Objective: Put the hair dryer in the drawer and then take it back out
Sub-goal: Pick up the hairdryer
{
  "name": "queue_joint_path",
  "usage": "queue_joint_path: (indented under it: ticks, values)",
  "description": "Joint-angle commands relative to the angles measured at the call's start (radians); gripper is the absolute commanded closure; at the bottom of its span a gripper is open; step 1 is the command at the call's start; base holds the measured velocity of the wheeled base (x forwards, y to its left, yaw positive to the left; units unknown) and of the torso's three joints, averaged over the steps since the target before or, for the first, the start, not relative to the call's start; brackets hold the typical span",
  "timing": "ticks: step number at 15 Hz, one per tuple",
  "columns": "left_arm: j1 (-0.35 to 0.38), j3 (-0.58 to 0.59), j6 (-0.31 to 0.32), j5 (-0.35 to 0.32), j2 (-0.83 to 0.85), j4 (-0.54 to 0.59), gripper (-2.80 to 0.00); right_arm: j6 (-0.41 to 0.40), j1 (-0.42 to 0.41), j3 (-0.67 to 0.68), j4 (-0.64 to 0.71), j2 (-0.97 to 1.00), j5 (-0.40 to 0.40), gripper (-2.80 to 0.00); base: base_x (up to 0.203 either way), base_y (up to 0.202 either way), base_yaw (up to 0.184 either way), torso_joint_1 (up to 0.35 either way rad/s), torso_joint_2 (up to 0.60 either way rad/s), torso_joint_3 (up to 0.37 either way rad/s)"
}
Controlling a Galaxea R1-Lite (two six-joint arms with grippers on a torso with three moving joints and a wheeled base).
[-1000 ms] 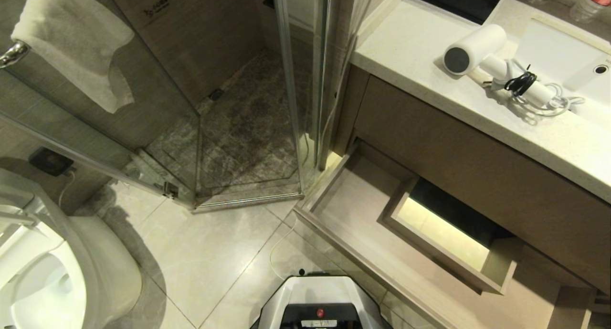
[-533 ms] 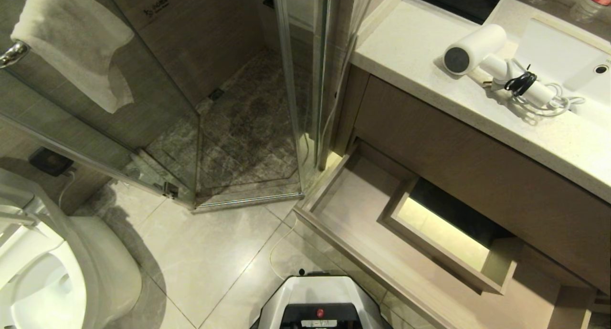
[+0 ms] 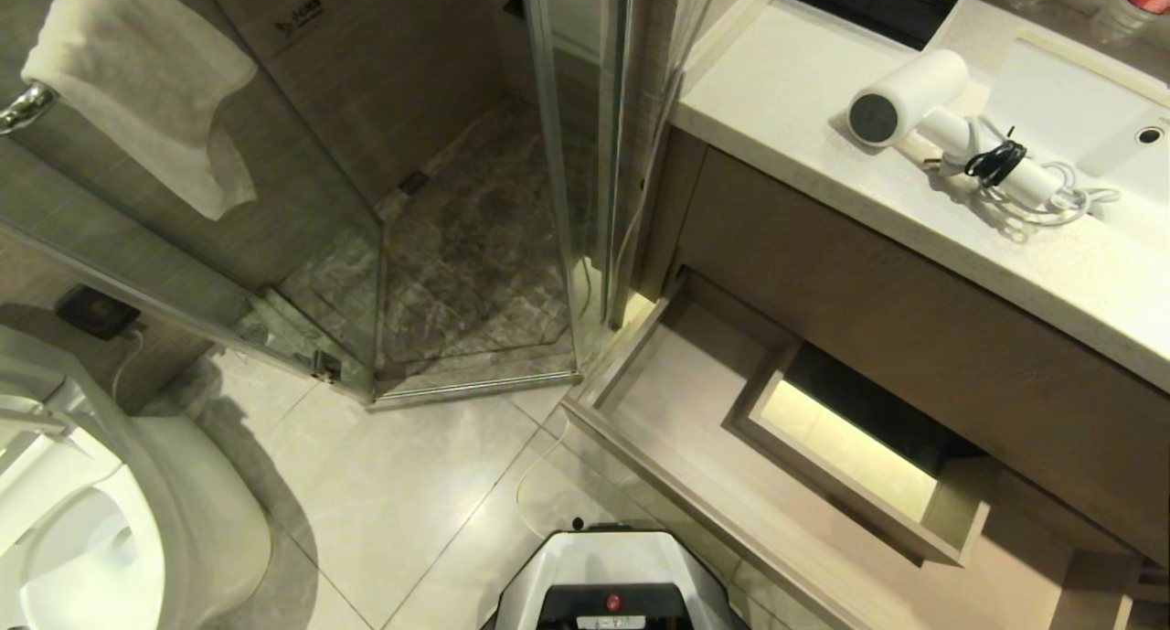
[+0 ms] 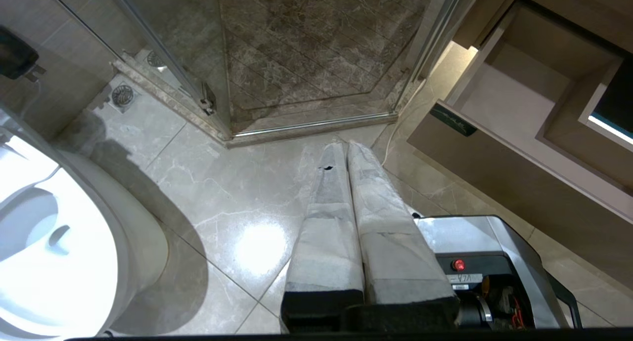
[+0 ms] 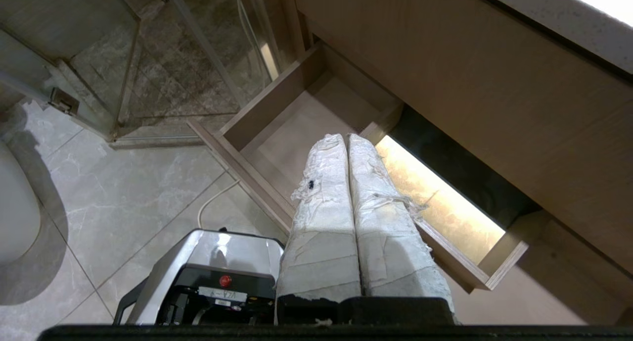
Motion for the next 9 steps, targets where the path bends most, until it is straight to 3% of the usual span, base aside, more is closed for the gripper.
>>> queue_joint_path:
  ticks: [1,9]
  values:
    - [0.000,0.002,0.000,0.000,0.000,0.000,0.00,-0.007,0.000,0.040,-0.001,-0.039,0.003,0.00,0.000,0.000,0.000,0.129,0.07,0.193]
    - [0.000,0.000,0.000,0.000,0.000,0.000,0.00,-0.007,0.000,0.040,-0.003,-0.039,0.004,0.00,0.000,0.000,0.000,0.214,0.04,0.250]
